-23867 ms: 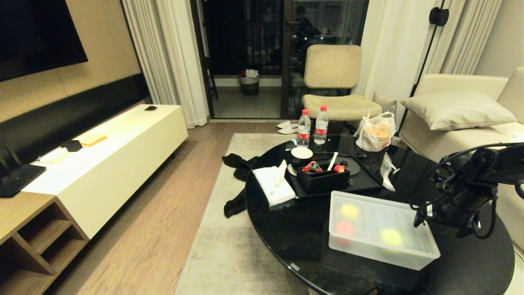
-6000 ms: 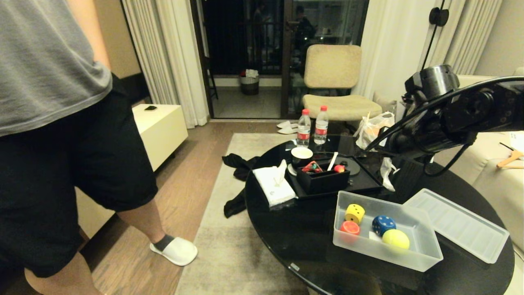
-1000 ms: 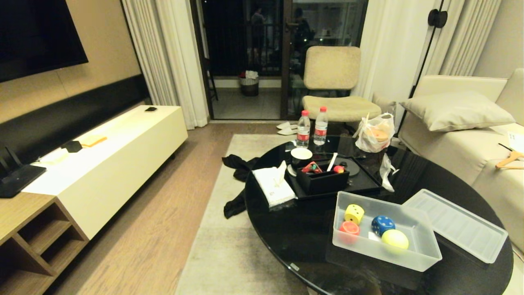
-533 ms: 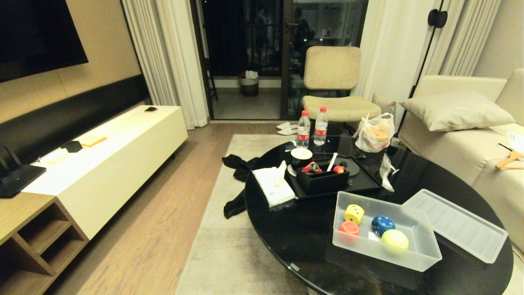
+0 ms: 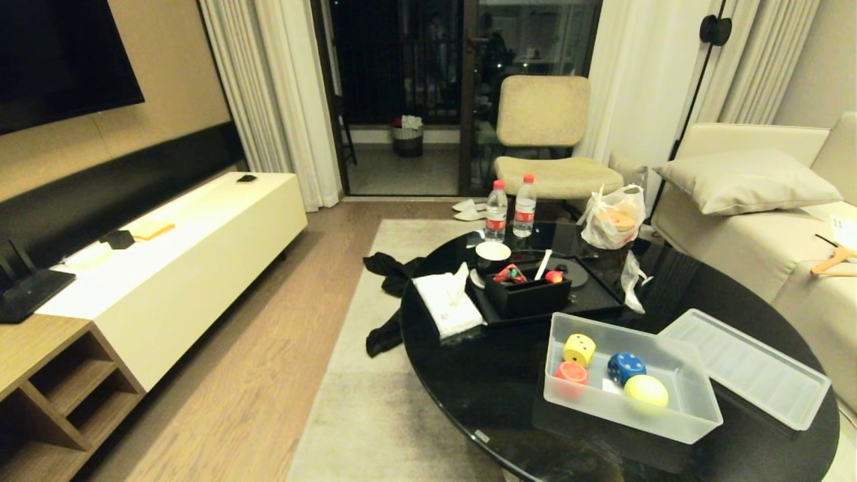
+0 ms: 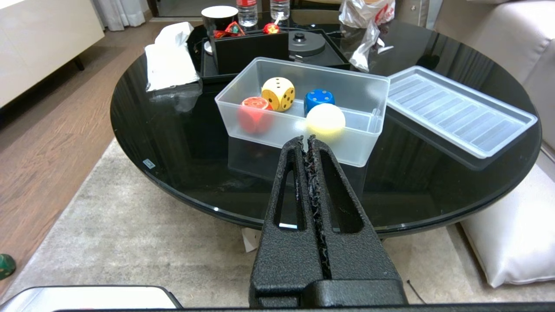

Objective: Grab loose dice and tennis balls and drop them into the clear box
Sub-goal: Find toys out of the box

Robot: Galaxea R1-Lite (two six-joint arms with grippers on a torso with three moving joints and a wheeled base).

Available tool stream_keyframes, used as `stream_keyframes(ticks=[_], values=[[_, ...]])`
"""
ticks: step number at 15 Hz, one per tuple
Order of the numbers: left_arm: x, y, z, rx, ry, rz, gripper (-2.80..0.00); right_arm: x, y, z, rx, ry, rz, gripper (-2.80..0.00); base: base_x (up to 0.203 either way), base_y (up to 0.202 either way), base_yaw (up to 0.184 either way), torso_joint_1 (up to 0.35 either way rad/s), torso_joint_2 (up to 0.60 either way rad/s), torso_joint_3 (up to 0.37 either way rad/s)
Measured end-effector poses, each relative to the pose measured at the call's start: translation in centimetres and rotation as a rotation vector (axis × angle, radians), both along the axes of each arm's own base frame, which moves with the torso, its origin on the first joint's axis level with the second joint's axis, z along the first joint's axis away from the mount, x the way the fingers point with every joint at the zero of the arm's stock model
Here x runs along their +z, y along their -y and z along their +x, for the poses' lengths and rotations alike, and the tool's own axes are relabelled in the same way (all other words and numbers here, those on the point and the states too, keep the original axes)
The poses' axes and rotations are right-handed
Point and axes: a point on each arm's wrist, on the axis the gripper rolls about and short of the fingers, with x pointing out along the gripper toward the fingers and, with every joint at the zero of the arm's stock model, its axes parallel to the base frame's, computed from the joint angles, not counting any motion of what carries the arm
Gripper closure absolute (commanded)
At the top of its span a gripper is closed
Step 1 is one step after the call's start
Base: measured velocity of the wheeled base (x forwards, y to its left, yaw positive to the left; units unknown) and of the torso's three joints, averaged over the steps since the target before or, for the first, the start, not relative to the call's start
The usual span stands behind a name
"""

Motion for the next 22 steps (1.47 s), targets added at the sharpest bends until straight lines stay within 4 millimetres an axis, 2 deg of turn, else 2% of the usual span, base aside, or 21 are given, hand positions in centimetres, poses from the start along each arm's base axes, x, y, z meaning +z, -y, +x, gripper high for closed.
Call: stream_keyframes(ticks=[8, 22], values=[[0.00, 0.00, 0.00, 0.000, 0.000, -0.001, 0.00, 0.00, 0.00, 0.00, 0.000, 0.000, -0.001, 0.00, -0.011, 0.000, 0.000, 0.001, 0.00, 0.000], [0.00, 0.00, 0.00, 0.000, 0.000, -0.001, 0.00, 0.00, 0.00, 0.00, 0.002, 0.000, -0.002, 0.00, -0.184, 0.000, 0.002, 0.002, 0.00, 0.002]])
